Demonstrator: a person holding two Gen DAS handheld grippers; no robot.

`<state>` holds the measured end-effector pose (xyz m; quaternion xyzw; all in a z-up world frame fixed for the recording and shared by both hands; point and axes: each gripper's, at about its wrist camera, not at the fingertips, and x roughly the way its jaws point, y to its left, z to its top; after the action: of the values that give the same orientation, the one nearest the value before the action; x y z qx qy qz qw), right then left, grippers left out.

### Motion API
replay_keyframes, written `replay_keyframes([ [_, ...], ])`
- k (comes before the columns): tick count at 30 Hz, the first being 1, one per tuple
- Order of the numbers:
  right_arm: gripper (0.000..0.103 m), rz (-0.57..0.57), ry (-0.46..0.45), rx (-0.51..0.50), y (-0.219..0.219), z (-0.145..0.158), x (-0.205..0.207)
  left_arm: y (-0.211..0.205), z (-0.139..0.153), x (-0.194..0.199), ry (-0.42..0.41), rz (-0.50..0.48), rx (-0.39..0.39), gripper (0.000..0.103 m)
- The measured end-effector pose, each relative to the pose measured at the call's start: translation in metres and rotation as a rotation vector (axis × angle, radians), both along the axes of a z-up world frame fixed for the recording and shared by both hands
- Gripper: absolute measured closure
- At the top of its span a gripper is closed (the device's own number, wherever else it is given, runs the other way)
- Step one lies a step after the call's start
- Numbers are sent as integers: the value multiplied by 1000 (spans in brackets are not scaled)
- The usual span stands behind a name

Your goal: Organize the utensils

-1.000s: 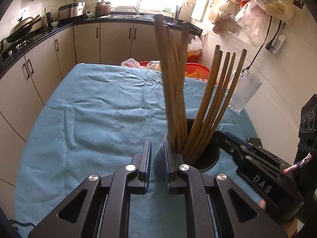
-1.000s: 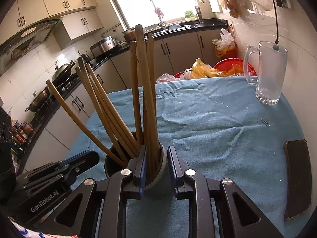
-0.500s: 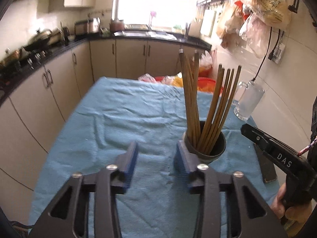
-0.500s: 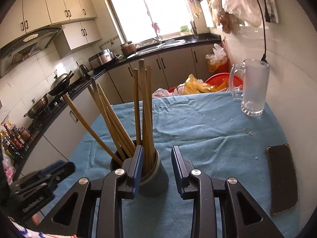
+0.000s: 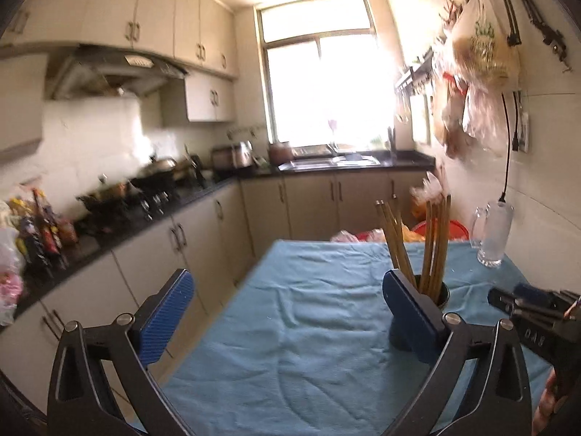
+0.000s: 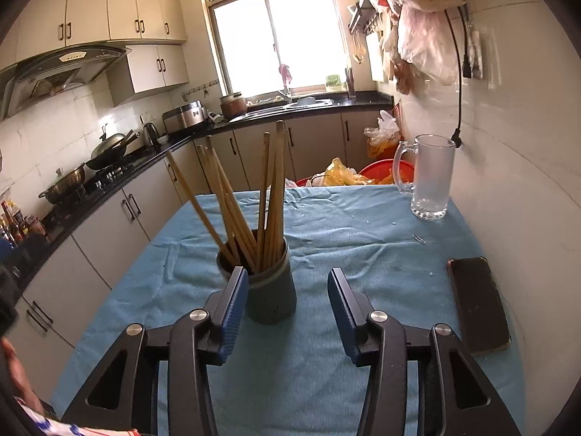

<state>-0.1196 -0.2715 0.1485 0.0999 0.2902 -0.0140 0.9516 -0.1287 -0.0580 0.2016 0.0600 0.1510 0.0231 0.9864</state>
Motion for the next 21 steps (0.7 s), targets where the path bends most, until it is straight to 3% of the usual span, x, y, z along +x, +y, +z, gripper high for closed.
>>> replay_keyframes([
  [6,49,-11,-11,-42,10,-4,-29,3,4,-34,-27,69,14,0],
  [11,45,-32,-27,-77,17,-4,-49,7,-7,-39,83,16,-66,0],
  [17,42,-73,-14,-126,18,-6,-61,-3,-25,-40,139,-1,-25,0],
  [21,41,-90,-2,-181,22,-9,-65,-4,-31,-44,163,-31,-38,0],
])
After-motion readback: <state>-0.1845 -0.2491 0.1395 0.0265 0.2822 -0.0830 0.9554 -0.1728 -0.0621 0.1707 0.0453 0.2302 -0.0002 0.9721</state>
